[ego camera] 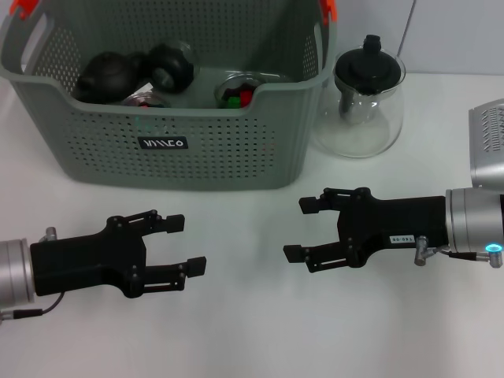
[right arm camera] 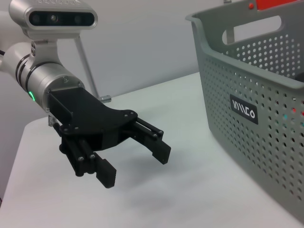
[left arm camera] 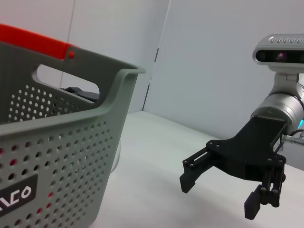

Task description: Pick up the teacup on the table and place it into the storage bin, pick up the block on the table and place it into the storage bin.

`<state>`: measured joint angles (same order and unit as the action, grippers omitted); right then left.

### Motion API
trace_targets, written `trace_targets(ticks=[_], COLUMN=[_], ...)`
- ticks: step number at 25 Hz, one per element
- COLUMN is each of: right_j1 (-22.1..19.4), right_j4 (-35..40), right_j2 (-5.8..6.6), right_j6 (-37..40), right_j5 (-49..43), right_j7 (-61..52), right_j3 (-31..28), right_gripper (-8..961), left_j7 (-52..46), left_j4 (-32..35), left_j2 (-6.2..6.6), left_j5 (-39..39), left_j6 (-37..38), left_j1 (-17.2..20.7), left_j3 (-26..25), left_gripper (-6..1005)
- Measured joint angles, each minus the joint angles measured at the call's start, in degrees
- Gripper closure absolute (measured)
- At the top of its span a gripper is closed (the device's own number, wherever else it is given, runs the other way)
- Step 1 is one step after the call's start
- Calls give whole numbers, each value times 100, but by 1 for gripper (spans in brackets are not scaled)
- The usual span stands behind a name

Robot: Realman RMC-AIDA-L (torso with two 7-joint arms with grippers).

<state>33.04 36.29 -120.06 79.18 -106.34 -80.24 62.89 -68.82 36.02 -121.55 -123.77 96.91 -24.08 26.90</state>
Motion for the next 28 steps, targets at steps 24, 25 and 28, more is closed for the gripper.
trace_targets(ticks=[24, 25, 28], right_j1=[27, 27, 27], right_j4=[-80, -80, -79], right_j2=[0, 0, 0], right_j6=[-147, -148, -149], right_j5=[-63, -63, -62], right_j7=[1, 3, 6], right_j3=[10, 12, 13], right_gripper=[11, 11, 11], left_j7=[51, 51, 52], left_j4=[2, 2, 2], left_j2=[-18, -18, -18], left_j5=[-35, -35, -35], left_j6=[-58, -58, -59], left_j1=[0, 0, 0], left_j3=[17, 17, 17], left_gripper=[165, 165, 166])
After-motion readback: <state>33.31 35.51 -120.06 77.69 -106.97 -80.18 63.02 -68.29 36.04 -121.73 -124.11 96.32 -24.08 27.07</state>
